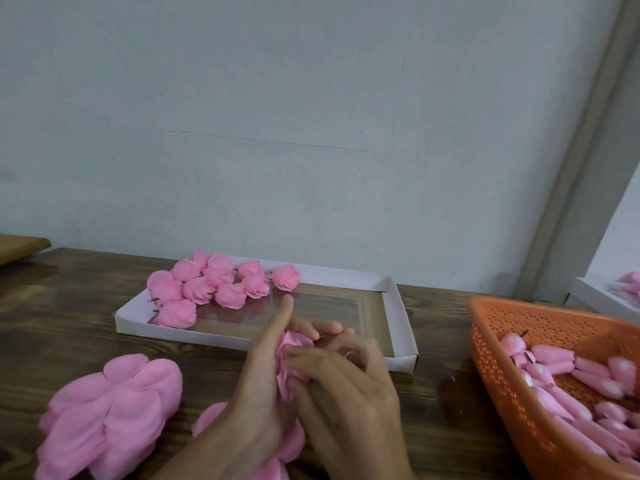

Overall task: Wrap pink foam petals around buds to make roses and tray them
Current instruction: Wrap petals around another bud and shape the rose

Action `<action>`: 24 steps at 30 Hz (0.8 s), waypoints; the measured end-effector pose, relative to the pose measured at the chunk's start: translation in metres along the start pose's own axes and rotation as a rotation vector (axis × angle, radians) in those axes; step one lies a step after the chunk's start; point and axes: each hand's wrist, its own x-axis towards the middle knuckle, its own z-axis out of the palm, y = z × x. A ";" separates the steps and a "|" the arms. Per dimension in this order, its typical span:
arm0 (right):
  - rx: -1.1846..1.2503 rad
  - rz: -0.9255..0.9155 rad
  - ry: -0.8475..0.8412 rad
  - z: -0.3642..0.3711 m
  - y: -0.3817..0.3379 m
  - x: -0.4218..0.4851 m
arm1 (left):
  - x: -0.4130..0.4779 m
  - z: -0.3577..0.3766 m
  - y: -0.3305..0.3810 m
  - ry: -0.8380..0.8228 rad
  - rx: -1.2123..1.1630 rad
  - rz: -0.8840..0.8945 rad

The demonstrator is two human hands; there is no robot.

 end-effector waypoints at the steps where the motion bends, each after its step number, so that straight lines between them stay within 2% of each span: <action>1: -0.055 0.001 0.011 0.000 0.000 0.001 | -0.001 0.000 0.000 -0.003 0.002 -0.012; 4: -0.145 0.016 0.021 -0.001 0.001 0.002 | 0.000 0.000 -0.002 -0.008 -0.008 -0.007; 8: -0.110 0.046 -0.054 -0.004 0.006 0.007 | 0.002 0.001 0.001 0.008 -0.006 -0.004; 12: -0.078 0.002 -0.124 -0.009 0.018 0.019 | 0.001 0.001 0.005 -0.019 0.003 -0.019; 18: -0.195 -0.010 -0.153 -0.012 0.020 0.018 | 0.004 -0.003 0.002 0.041 0.142 -0.002; 24: -0.280 -0.088 -0.165 -0.011 0.023 0.016 | 0.004 -0.004 0.003 -0.002 0.226 0.054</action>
